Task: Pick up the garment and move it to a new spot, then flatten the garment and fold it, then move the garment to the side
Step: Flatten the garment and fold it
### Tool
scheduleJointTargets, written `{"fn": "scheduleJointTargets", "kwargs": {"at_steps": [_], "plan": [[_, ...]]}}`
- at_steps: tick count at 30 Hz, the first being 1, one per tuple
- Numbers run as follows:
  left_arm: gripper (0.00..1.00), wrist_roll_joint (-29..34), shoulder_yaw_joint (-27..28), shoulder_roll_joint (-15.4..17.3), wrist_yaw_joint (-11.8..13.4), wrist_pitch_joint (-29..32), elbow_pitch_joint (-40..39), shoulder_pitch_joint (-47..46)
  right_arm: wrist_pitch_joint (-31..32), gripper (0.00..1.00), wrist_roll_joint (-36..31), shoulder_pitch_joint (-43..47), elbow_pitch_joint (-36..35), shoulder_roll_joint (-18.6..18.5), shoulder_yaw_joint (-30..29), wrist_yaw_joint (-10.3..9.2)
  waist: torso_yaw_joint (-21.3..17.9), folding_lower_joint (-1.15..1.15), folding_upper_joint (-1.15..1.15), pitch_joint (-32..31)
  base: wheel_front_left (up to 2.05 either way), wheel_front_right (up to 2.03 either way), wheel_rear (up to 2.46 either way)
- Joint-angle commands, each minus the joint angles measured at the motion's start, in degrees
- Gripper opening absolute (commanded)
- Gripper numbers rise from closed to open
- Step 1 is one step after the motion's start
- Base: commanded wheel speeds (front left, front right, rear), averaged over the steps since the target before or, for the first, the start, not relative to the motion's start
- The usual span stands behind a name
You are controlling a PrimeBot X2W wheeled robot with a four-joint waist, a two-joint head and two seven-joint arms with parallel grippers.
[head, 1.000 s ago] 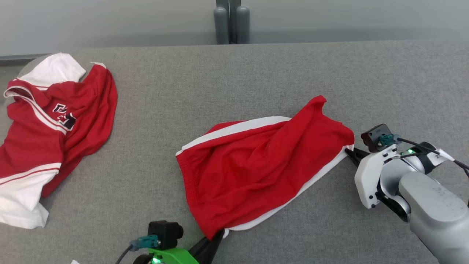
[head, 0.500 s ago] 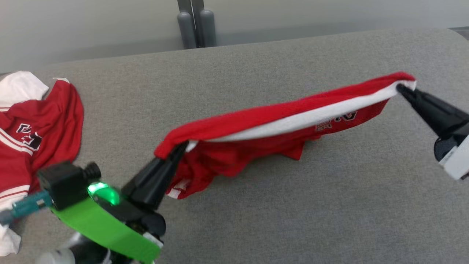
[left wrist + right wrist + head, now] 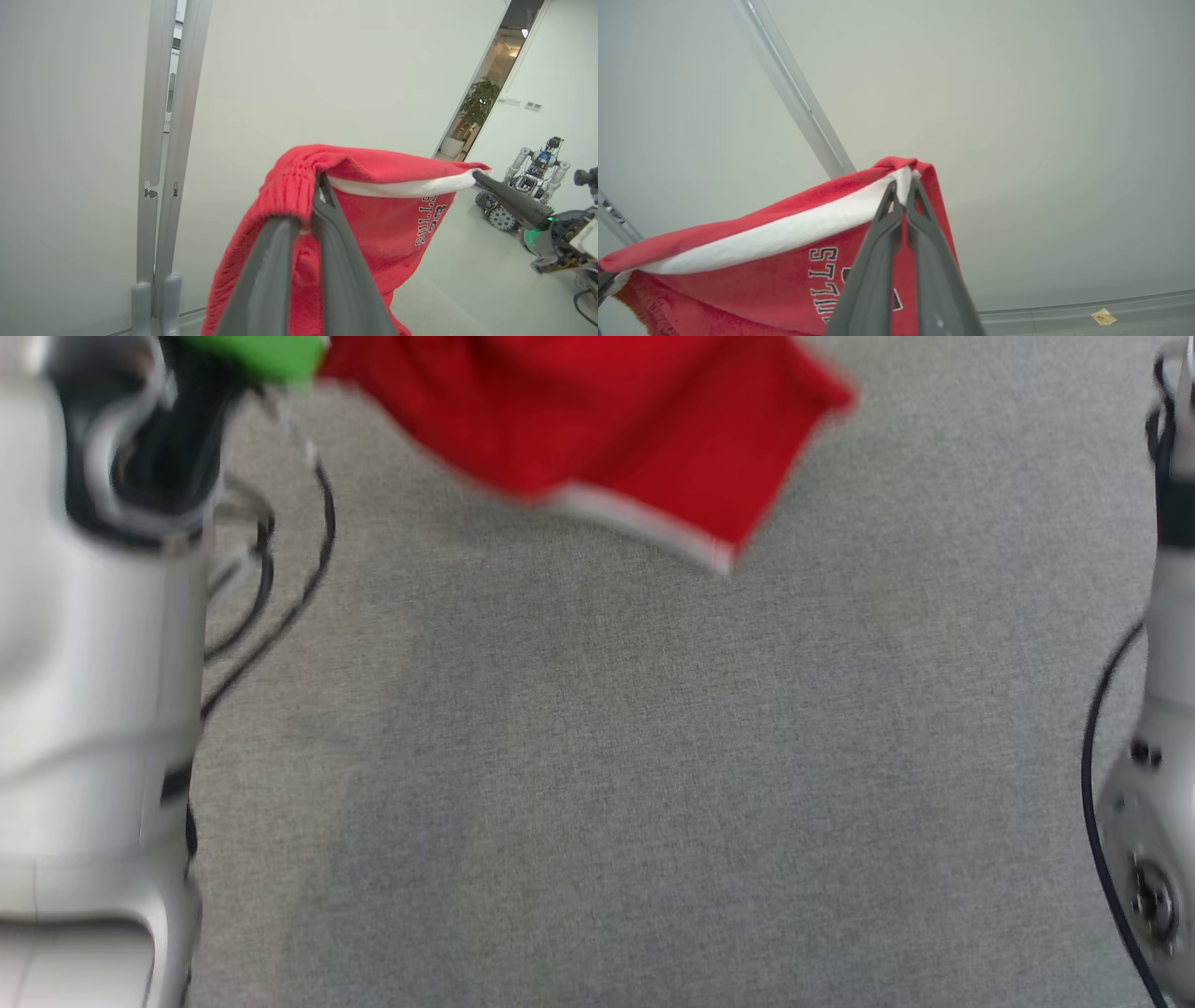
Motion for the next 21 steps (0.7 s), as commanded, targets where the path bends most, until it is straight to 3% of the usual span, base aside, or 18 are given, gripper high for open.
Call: {"fn": "scheduleJointTargets", "kwargs": {"at_steps": [1,3,6,10,15,21], "plan": [[0.0,1.5,0.6,-0.7,-0.4,-3.8,3.5,-4.2,-2.6,0.0,-1.9,-3.7,2.6,1.3,-0.9,0.03,-0.6,-0.01,0.0,2.4,0.0,0.0,0.0],[0.0,3.0,1.0,-1.8,-0.9,-9.7,10.7,-8.6,-7.8,0.0,-4.1,-8.4,7.8,3.4,-2.2,0.03,-1.2,-0.01,0.0,3.4,0.0,0.0,0.0],[0.0,4.1,-0.9,-2.3,-1.7,-15.8,19.1,-11.3,-12.8,0.0,-3.8,-10.1,14.1,4.7,0.5,0.03,-2.2,-0.01,0.0,3.8,0.0,0.0,0.0],[0.0,2.7,-8.9,-0.4,-2.0,-19.1,24.7,-6.2,-16.0,0.0,-0.8,-3.1,18.9,5.2,6.5,0.03,-3.1,-0.01,0.0,2.9,0.0,0.0,0.0],[0.0,-4.3,-19.5,3.0,-2.0,-19.8,23.8,3.8,-17.8,0.0,5.3,10.3,18.3,1.8,12.7,0.03,-2.9,-0.01,0.0,2.3,0.0,0.0,0.0],[0.0,-11.6,-28.7,10.7,-2.0,-22.9,15.1,18.5,-19.7,0.0,13.8,28.9,8.9,-5.8,16.5,0.03,-2.4,-0.01,0.0,0.4,0.0,0.0,0.0]]}}
